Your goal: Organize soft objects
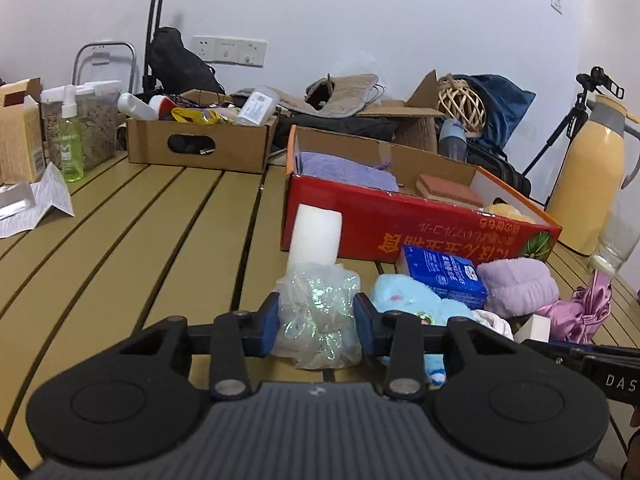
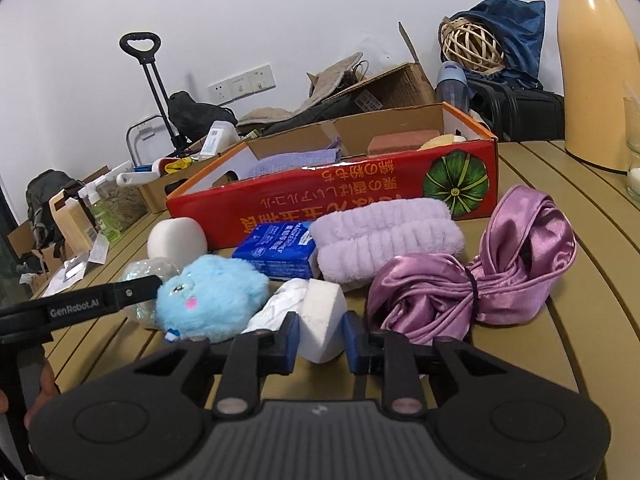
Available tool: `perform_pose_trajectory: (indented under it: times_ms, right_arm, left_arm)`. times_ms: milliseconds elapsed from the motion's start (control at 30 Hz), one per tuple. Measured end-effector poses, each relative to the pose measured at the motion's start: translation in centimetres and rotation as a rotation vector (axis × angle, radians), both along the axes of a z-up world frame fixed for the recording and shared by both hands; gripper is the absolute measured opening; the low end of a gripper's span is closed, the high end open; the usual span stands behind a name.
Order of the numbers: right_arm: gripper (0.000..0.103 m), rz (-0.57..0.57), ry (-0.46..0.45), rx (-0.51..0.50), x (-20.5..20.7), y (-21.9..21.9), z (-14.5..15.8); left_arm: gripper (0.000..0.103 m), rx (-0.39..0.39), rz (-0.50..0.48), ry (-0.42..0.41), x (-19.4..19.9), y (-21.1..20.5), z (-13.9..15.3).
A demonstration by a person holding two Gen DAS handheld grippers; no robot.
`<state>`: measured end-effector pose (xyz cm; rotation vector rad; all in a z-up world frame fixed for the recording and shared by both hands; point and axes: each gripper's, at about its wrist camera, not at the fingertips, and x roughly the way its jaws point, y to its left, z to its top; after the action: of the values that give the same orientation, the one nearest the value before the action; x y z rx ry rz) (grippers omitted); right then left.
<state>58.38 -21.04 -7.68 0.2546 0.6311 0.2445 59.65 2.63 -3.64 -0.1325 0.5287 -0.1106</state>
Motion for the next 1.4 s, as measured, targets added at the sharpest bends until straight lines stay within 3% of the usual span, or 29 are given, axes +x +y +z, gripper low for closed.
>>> perform_pose_trajectory:
  times_ms: [133,433,767,1000,1200,1400]
  right_arm:
    - [0.020,0.012,-0.016,0.014,-0.9,-0.1,0.1]
    - [0.020,0.028,-0.082,0.010,-5.1,-0.2,1.2]
    - [0.020,0.089,-0.200,0.013,-16.1,-0.2,6.7]
    - [0.020,0.110,-0.290,0.007,-22.4,-0.3,10.1]
    - [0.020,0.120,-0.309,-0.001,-22.7,-0.2,11.0]
    - [0.020,0.142,-0.298,-0.020,-16.1,-1.2,11.9]
  left_arm:
    - [0.038,0.003,0.008,-0.054,-2.3,0.0,1.3]
    - [0.038,0.010,-0.026,-0.074,-8.6,-1.1,3.8]
    - [0.038,-0.009,-0.092,-0.163,-19.9,-2.4,7.1]
    - [0.039,-0.023,-0.125,-0.236,-24.8,-2.8,8.8]
    - [0.039,-0.033,-0.159,-0.259,-24.0,-3.3,9.6]
    - [0.039,-0.052,-0.223,-0.241,-14.4,-4.2,11.6]
